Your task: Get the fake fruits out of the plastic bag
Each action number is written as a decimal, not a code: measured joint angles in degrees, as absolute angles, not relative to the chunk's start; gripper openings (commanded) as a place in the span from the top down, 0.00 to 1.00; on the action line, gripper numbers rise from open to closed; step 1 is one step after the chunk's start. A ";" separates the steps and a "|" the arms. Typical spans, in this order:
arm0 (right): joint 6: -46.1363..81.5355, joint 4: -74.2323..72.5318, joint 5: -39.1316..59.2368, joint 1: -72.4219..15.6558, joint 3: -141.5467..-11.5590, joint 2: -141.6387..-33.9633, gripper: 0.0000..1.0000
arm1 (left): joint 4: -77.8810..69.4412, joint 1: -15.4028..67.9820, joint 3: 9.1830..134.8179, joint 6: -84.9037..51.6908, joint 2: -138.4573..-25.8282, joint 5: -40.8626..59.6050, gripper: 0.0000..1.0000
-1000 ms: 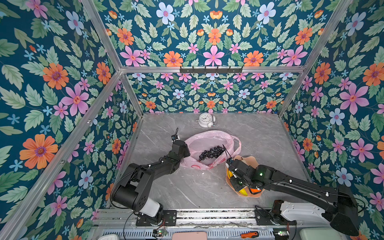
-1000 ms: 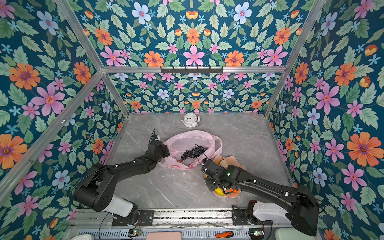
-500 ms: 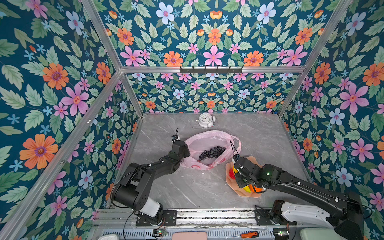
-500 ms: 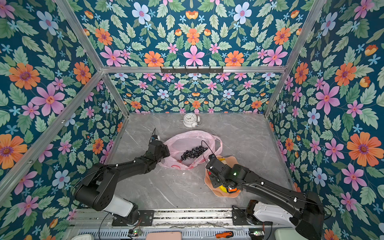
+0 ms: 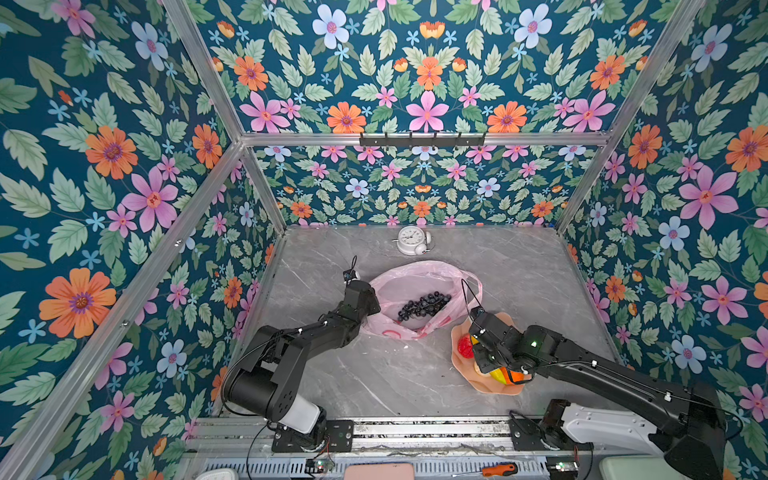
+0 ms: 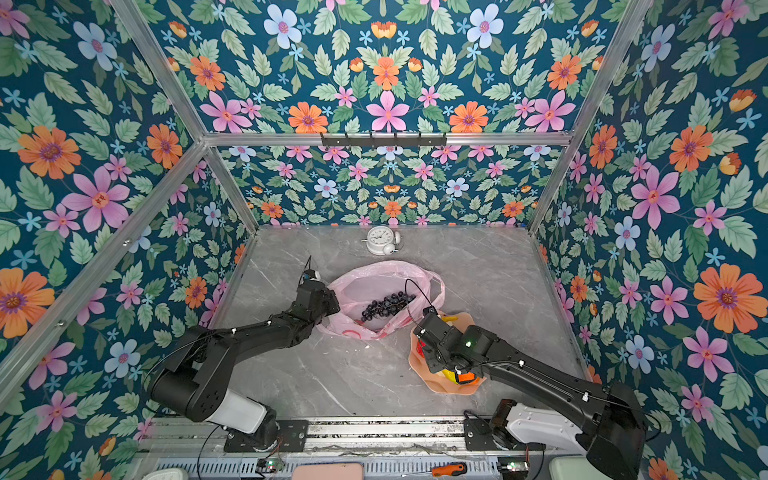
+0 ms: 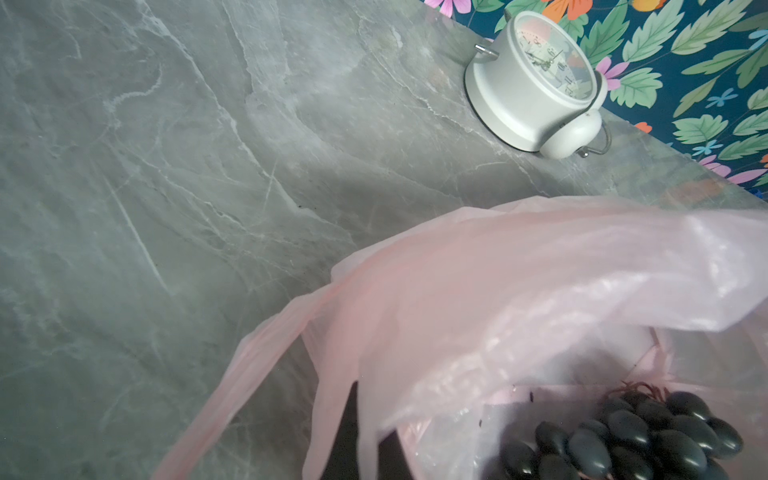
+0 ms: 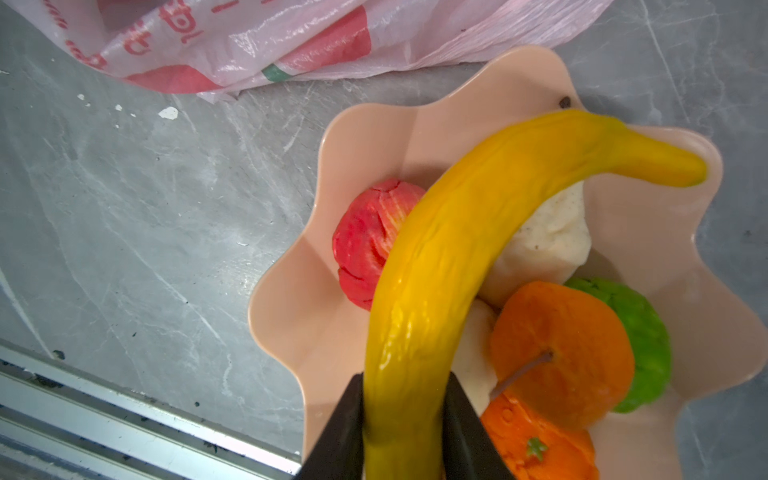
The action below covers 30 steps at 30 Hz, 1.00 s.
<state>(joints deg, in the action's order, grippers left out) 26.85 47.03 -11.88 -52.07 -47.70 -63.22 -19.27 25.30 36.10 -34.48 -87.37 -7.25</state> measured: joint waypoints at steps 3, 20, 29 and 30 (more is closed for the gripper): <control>27.07 47.31 -12.62 -51.81 -47.68 -63.31 0.65 | -19.27 25.30 36.10 -34.48 -87.37 -7.25 0.94; 28.93 48.75 -15.64 -51.55 -47.88 -64.42 0.66 | -19.29 25.30 36.10 -34.48 -87.39 -7.20 0.94; 29.36 49.67 -16.78 -51.55 -48.07 -64.16 0.66 | -19.29 25.30 36.10 -34.48 -87.50 -7.03 0.94; 29.34 49.67 -16.91 -51.55 -48.10 -64.16 0.66 | -19.31 25.30 36.10 -34.48 -87.50 -7.03 0.94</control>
